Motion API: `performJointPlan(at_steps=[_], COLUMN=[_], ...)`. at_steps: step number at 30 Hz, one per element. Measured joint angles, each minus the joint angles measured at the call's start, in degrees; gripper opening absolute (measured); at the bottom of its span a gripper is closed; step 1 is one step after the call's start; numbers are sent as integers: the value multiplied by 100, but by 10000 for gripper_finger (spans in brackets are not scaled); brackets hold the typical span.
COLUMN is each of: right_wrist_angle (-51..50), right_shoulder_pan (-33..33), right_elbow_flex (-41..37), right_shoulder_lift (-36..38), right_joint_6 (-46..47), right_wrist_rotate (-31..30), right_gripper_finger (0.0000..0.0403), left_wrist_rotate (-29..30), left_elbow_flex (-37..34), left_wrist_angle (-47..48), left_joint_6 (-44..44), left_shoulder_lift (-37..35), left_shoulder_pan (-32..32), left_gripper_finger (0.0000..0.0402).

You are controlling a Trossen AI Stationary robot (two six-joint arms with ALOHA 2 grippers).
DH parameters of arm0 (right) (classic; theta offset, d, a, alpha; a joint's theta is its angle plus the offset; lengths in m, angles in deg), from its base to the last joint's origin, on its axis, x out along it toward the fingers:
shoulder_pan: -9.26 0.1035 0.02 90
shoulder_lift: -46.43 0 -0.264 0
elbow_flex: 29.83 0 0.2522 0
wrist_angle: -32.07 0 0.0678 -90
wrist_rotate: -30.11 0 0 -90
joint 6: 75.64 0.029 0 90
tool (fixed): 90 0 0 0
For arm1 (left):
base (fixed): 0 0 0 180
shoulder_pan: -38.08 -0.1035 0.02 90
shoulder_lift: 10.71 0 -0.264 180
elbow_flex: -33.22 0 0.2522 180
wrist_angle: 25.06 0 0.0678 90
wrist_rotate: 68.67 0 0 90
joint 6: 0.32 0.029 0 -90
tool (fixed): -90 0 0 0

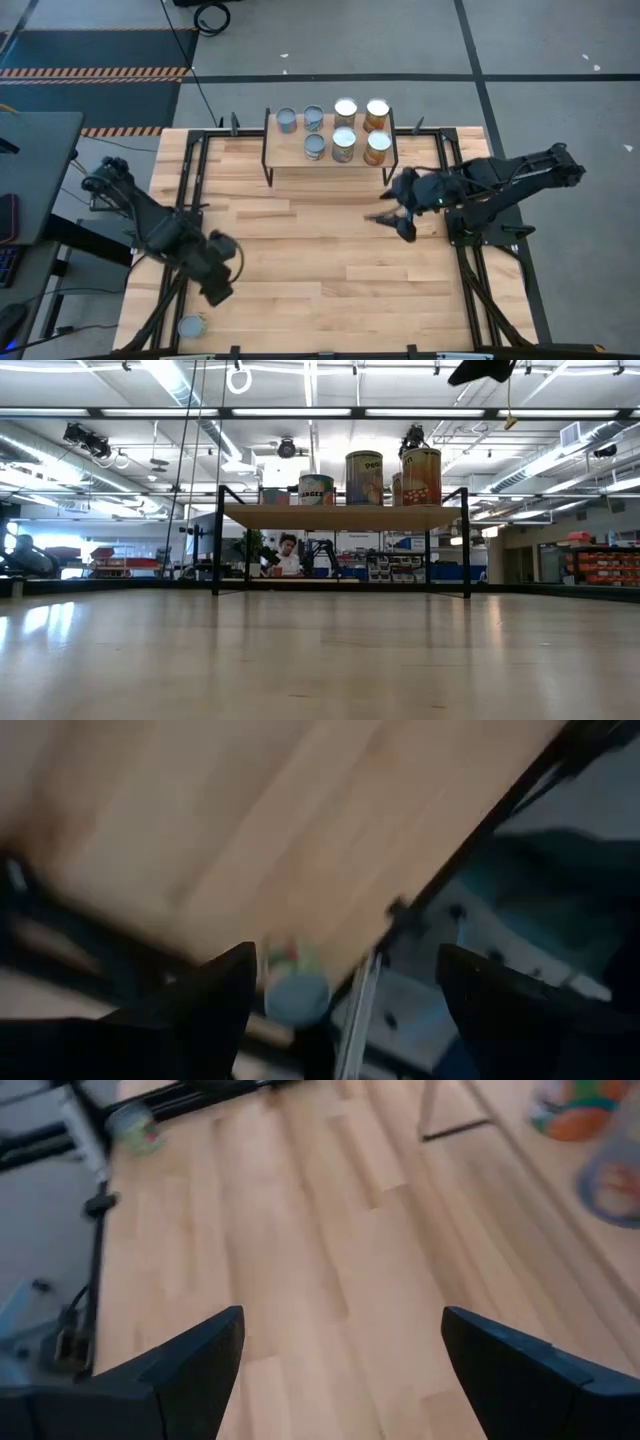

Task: Pick and place cans onto a shelf
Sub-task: Put the canned peas on the shelf

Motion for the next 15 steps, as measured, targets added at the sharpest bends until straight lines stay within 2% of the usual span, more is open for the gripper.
performJointPlan(at_steps=[3,7,10,12,13,15], right_wrist_angle=[83,704,957,1096,1185,1318], right_shoulder_pan=[416,1007,1485,1778,1897,2110], right_elbow_flex=[-7,-133,-133,-133,-136,-140], right_shoulder_lift=[-9,-240,-598,-880,-1029,-1335], right_joint_6=[-277,-581,-501,-328,-202,7], right_wrist_rotate=[-9,-34,-428,-605,-623,-646], right_gripper_finger=[346,346,346,346,346,346], left_wrist_rotate=[-520,-1230,-2152,-2972,-3177,-3170], left_elbow_flex=[-479,-1254,-1742,-1867,-1870,-1805], left_wrist_angle=[-180,-659,-1251,-1945,-2236,-2446], left_joint_6=[-694,-1062,-1755,-2159,-2285,-2370], left_shoulder_lift=[-1,1,107,296,411,637], left_shoulder_pan=[382,794,917,1017,1101,1264], left_gripper_finger=[315,315,315,314,312,307])
